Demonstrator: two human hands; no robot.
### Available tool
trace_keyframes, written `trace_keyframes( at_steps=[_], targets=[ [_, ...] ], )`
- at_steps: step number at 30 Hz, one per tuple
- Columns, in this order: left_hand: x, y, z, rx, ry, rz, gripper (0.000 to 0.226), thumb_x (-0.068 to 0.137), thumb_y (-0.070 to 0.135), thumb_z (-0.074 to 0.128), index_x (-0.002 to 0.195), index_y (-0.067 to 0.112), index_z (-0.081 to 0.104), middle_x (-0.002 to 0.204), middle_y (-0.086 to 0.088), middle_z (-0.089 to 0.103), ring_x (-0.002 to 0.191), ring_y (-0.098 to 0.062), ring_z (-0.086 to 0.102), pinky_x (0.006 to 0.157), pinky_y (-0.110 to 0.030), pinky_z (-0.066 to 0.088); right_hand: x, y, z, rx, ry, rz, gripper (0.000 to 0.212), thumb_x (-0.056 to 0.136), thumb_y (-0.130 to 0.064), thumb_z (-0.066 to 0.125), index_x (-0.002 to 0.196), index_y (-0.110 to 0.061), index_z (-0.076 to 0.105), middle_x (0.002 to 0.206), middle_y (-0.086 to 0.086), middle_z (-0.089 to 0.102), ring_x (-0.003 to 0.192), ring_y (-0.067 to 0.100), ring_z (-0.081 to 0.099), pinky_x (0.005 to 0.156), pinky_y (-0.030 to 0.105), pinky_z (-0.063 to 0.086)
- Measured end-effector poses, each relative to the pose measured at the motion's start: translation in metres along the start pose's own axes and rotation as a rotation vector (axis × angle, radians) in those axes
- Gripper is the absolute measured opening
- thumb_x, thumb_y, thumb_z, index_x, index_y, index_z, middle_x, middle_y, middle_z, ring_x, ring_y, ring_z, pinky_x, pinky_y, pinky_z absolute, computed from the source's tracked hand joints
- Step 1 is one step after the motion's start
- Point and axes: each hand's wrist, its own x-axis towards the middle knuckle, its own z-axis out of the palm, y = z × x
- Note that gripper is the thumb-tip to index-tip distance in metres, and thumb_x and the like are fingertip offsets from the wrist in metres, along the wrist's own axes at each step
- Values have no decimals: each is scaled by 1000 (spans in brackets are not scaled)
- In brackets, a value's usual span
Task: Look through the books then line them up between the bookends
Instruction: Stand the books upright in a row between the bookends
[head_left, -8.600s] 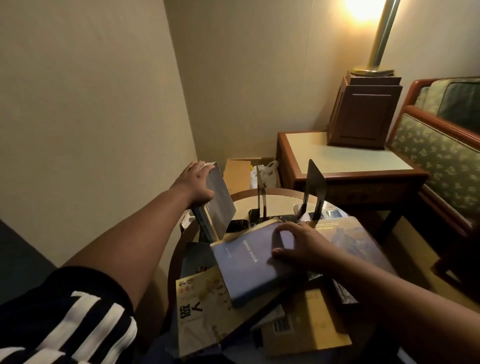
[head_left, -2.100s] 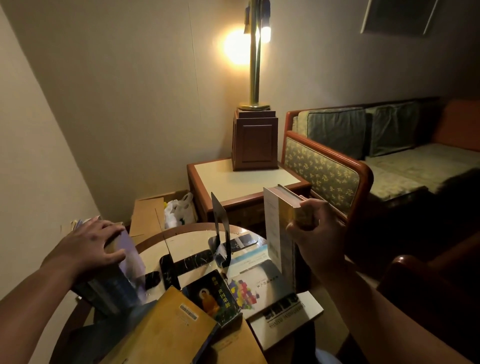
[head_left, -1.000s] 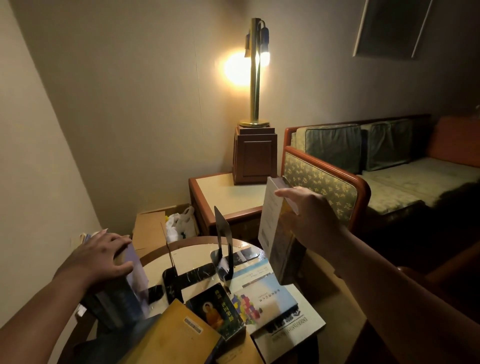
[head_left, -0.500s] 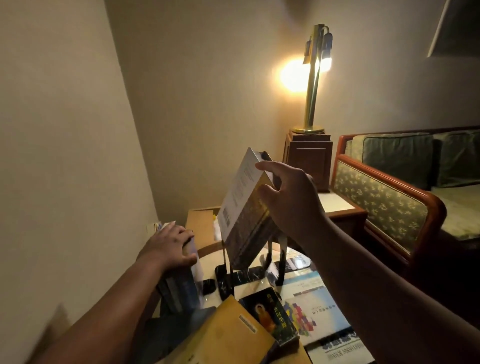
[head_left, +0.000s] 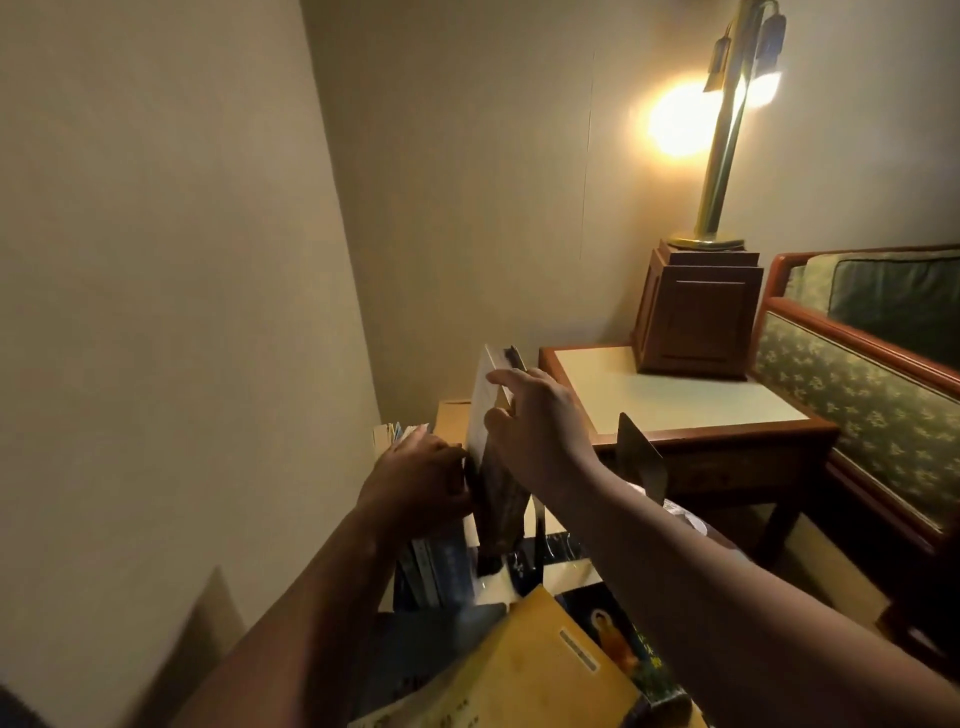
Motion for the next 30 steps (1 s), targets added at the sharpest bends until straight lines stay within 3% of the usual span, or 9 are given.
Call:
trace_keyframes(
  at_steps=[3,5,7,9,13,19,24,27,30],
  targets=[
    [4,0,-5,8,-68,-27,56,78,66,52,122,33,59,136,2,55,140,-30,35,109,-48,39,-7,9,18,18,-45,40,43,93,-17,64,136,-23,59,132,10,60,111,26,62,85,39,59],
    [7,-2,-4,32,-120,-71,61,84,56,65,139,34,49,154,3,37,150,-25,17,117,-47,27,-11,15,29,33,-58,80,42,94,-16,62,136,-22,59,132,10,61,114,26,61,88,41,58],
    [9,-4,0,113,-107,-72,63,88,41,68,144,28,44,158,-2,30,151,-23,12,119,-43,22,-15,20,38,48,-66,138,41,96,-16,60,136,-22,60,132,11,60,117,26,59,92,42,56],
    [8,-2,2,122,-87,-51,56,94,34,60,145,23,41,158,-4,31,151,-25,11,120,-44,21,-18,23,45,58,-79,176,40,97,-16,59,136,-22,60,137,11,57,122,27,56,96,42,54],
    [5,-7,2,25,-63,-41,57,96,53,44,147,26,40,157,1,35,151,-23,13,120,-46,20,-24,24,59,55,-95,200,38,98,-19,57,135,-22,60,139,8,55,124,26,55,97,38,53],
    [4,-10,2,-70,-34,-62,46,99,35,40,144,28,45,155,5,38,150,-18,14,121,-44,18,-32,29,75,79,-82,200,41,97,-28,58,138,-23,55,135,6,61,118,23,59,91,39,56],
    [5,-8,2,-118,-8,-111,45,103,37,31,145,24,43,156,0,37,150,-19,17,119,-40,20,-50,33,85,428,-108,404,44,104,-42,45,144,-24,44,129,4,60,108,14,57,76,23,50],
    [3,-10,3,-147,-3,-129,49,104,46,24,150,32,32,159,0,31,150,-19,16,118,-43,21,-61,33,90,776,-218,514,52,99,-57,33,143,-29,40,132,6,54,119,21,56,91,38,56],
    [2,-11,4,-88,-28,-116,57,100,59,22,153,36,26,160,1,29,151,-21,14,116,-46,22,-63,35,91,962,-290,619,44,103,-54,21,143,-37,30,114,-2,57,99,12,60,72,26,60]
  ],
)
